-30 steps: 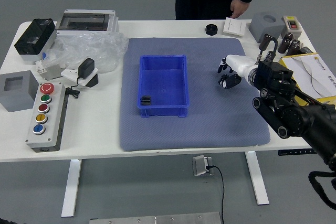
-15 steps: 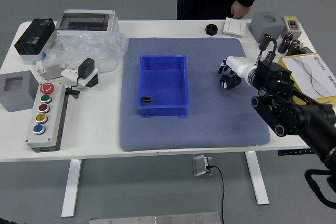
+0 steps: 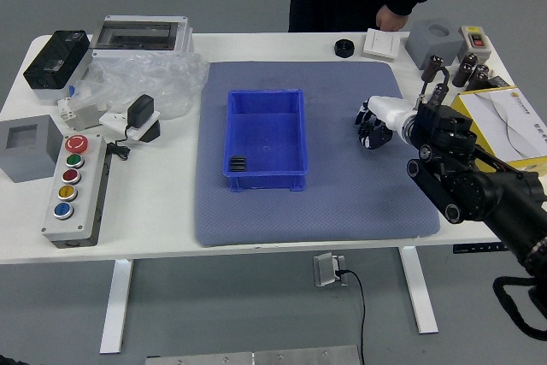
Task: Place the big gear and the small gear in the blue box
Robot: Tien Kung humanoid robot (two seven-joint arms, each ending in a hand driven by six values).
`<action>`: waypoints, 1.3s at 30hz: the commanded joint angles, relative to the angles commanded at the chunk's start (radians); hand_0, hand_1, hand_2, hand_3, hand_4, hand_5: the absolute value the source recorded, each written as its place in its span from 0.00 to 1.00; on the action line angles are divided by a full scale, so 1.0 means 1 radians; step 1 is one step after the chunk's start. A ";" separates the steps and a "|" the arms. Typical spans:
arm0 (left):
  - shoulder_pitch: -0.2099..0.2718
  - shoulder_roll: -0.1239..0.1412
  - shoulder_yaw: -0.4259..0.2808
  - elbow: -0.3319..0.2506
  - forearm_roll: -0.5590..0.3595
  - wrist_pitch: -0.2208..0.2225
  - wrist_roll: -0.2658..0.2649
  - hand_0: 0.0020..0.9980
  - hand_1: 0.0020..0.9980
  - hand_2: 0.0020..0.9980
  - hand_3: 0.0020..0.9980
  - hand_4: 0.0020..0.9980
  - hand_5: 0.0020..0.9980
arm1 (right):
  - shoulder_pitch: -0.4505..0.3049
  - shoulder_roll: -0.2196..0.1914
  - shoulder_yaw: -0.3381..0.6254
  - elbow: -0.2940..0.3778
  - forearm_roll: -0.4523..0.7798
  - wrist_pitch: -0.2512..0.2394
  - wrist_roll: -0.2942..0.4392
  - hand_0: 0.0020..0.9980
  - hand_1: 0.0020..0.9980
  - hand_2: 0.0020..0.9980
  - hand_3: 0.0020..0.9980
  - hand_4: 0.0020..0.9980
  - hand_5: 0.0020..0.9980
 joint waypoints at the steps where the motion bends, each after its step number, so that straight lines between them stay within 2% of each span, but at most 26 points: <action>1: 0.000 0.000 0.000 0.000 0.000 0.000 0.000 0.79 0.76 0.76 0.69 0.59 0.30 | 0.000 0.001 0.000 -0.002 0.000 0.000 0.000 0.72 0.68 0.75 0.67 0.64 0.11; 3: 0.001 0.000 0.000 0.000 0.001 0.000 0.000 0.79 0.76 0.76 0.69 0.59 0.30 | -0.001 0.002 0.000 -0.005 0.000 -0.001 0.000 0.72 0.68 0.75 0.67 0.64 0.11; 4: 0.001 0.000 0.000 0.000 0.001 0.000 0.000 0.79 0.76 0.76 0.69 0.59 0.30 | -0.001 0.003 0.000 -0.006 0.000 -0.001 0.000 0.70 0.67 0.71 0.65 0.63 0.10; 9: 0.001 0.000 0.001 0.000 0.001 0.000 0.000 0.79 0.76 0.76 0.69 0.59 0.30 | -0.002 0.006 0.000 -0.012 -0.001 -0.006 0.001 0.70 0.67 0.71 0.65 0.63 0.10; 10: 0.001 0.000 0.001 0.000 0.001 0.000 0.000 0.79 0.76 0.76 0.69 0.59 0.30 | -0.002 0.007 0.000 -0.013 -0.001 -0.007 0.001 0.64 0.60 0.65 0.64 0.61 0.10; 15: 0.001 -0.001 0.001 0.000 0.001 0.000 0.000 0.79 0.76 0.76 0.69 0.59 0.30 | -0.002 0.010 -0.001 -0.017 0.000 -0.016 0.002 0.64 0.60 0.65 0.64 0.61 0.10; 16: 0.001 -0.001 0.002 0.000 0.000 0.000 0.000 0.79 0.76 0.76 0.69 0.59 0.30 | -0.002 0.010 -0.001 -0.018 0.000 -0.018 0.002 0.60 0.54 0.58 0.64 0.57 0.09; 27: 0.000 -0.001 0.002 0.000 -0.001 0.001 0.000 0.79 0.76 0.76 0.69 0.58 0.30 | -0.001 0.012 0.001 -0.028 -0.005 -0.032 0.001 0.59 0.52 0.55 0.62 0.55 0.07; 39: 0.000 -0.002 0.001 0.000 -0.003 0.001 0.001 0.79 0.76 0.76 0.69 0.58 0.30 | -0.001 0.014 -0.001 -0.036 -0.019 -0.042 -0.012 0.58 0.48 0.51 0.58 0.59 0.05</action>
